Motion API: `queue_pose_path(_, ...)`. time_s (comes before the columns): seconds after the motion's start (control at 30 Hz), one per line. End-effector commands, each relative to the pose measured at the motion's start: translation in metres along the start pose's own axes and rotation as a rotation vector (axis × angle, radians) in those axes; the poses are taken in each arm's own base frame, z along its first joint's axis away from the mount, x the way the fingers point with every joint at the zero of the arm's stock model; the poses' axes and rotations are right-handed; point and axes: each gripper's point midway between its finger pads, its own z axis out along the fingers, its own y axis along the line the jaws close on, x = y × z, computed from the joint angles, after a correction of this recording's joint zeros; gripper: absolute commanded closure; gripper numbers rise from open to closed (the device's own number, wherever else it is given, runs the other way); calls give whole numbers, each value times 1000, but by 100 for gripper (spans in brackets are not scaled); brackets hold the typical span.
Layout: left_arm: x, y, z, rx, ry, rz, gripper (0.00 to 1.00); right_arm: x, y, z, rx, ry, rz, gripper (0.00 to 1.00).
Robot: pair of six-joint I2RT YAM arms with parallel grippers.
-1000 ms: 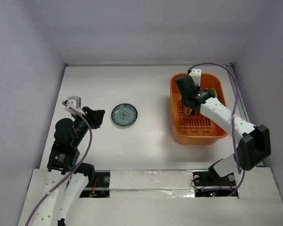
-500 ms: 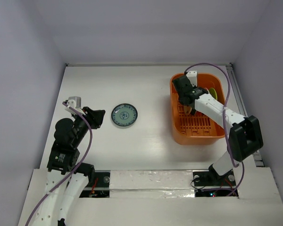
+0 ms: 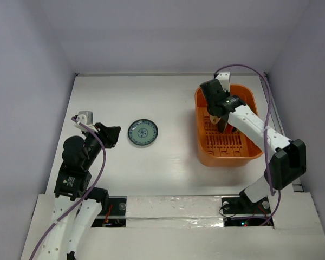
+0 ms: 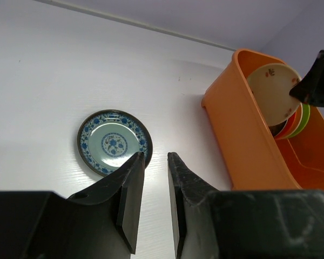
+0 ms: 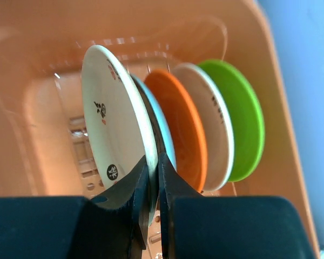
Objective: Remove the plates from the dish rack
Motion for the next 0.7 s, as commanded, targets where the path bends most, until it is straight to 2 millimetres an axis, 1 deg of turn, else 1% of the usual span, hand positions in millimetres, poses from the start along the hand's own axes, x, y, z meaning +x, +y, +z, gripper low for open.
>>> queue_pose_path(0.0, -8, -4, 2, 26, -34, 16, 78, -54, -28, -39, 7, -128, 93, 100)
queue_pose_path(0.03, -8, -5, 1, 29, -36, 15, 78, -61, -35, -47, 3, -146, 112, 100)
queue_pose_path(0.1, -8, -5, 1, 30, -37, 15, 78, -67, -43, -59, -2, -162, 115, 100)
queue_pose_path(0.17, -9, -5, 1, 31, -40, 16, 78, -81, -56, -77, -2, -201, 150, 100)
queue_pose_path(0.23, -9, -5, 1, 31, -39, 15, 78, -87, -59, -93, -23, -225, 155, 100)
queue_pose_path(0.27, -9, -6, 0, 33, -41, 16, 78, -94, -65, -105, -41, -252, 187, 100)
queue_pose_path(0.3, -9, -5, 1, 31, -39, 15, 78, -98, -65, -113, -62, -270, 203, 100)
queue_pose_path(0.33, -9, -5, 0, 31, -40, 16, 78, -101, -56, -126, -95, -295, 203, 100)
queue_pose_path(0.37, -8, -6, 0, 34, -39, 14, 78, -103, -52, -135, -116, -314, 216, 100)
queue_pose_path(0.43, -9, -6, 0, 35, -40, 15, 78, -110, -29, -149, -197, -351, 241, 100)
queue_pose_path(0.47, -8, -6, 1, 35, -38, 14, 78, -106, 1, -157, -308, -345, 224, 100)
queue_pose_path(0.5, -8, -6, 1, 35, -38, 14, 78, -113, 22, -164, -392, -365, 258, 100)
queue_pose_path(0.53, -8, -5, 0, 33, -39, 14, 78, -109, 46, -165, -454, -351, 249, 100)
queue_pose_path(0.6, -9, -5, 0, 29, -41, 14, 78, -107, 99, -183, -657, -345, 284, 100)
queue_pose_path(0.63, -9, -5, 0, 28, -44, 16, 78, -98, 130, -187, -747, -301, 290, 100)
queue_pose_path(0.67, -10, -4, -1, 25, -45, 14, 78, -101, 147, -193, -799, -305, 323, 100)
